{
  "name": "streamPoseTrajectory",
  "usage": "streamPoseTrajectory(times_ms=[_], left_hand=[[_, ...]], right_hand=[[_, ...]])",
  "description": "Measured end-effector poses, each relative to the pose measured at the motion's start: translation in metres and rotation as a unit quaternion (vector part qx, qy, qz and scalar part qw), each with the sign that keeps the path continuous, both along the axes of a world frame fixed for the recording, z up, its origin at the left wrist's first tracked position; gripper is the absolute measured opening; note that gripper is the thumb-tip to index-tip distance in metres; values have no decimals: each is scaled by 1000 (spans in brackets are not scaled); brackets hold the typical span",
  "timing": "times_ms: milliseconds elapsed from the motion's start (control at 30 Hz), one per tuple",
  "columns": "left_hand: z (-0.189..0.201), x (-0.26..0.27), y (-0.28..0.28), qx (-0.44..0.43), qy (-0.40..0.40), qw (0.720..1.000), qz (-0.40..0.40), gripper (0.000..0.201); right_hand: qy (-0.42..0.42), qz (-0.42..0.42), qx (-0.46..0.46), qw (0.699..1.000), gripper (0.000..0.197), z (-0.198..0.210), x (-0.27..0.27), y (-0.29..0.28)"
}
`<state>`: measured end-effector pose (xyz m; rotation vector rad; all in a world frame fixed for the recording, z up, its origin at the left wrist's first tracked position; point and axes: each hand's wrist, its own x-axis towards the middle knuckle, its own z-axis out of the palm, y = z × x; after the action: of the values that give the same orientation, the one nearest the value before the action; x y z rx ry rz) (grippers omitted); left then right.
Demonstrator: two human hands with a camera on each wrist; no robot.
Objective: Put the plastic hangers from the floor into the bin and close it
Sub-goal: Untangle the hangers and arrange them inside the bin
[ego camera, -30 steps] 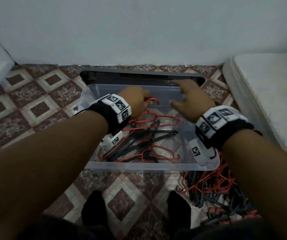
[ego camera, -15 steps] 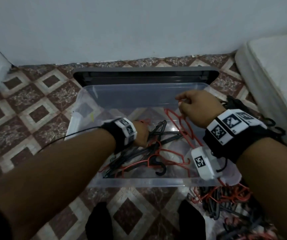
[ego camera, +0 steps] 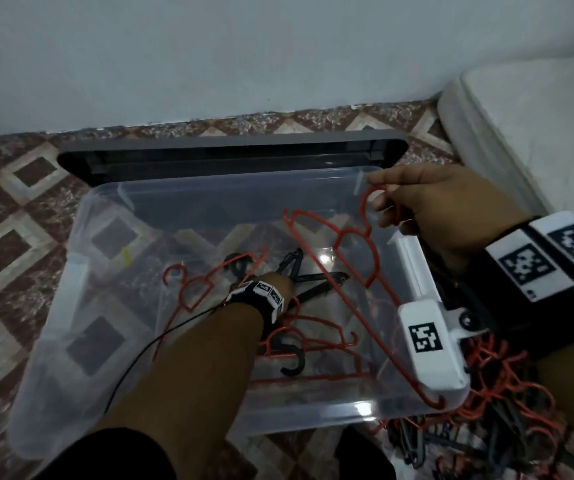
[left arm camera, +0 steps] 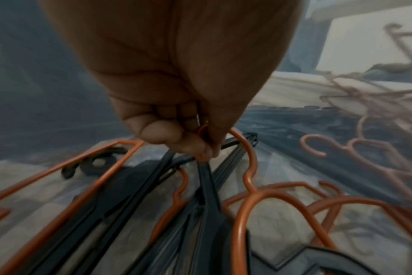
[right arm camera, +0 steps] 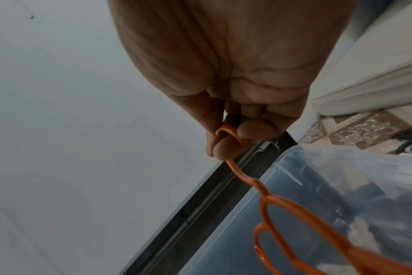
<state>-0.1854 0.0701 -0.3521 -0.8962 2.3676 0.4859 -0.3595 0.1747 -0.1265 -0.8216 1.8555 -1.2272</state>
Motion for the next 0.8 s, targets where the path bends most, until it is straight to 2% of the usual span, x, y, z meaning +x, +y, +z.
streamPoseTrajectory(times_ms=[133, 333, 467, 633, 733, 800], left_hand=[[52, 11, -5, 32, 107, 994, 18, 25], [141, 42, -16, -29, 229, 970, 77, 22], [178, 52, -21, -76, 235, 966, 82, 27], [202, 43, -17, -87, 269, 959, 10, 29], [195, 35, -21, -98, 224, 969, -25, 29], [182, 36, -26, -106, 178, 978, -16, 29]], right_hand=[[-18, -5, -4, 1000, 23, -1, -6, 4], [66, 4, 29, 997, 27, -6, 6, 3], [95, 32, 57, 993, 29, -9, 17, -2], [97, 48, 64, 992, 30, -12, 30, -5], [96, 39, 64, 993, 30, -13, 29, -4], [103, 31, 70, 992, 29, -11, 25, -2]])
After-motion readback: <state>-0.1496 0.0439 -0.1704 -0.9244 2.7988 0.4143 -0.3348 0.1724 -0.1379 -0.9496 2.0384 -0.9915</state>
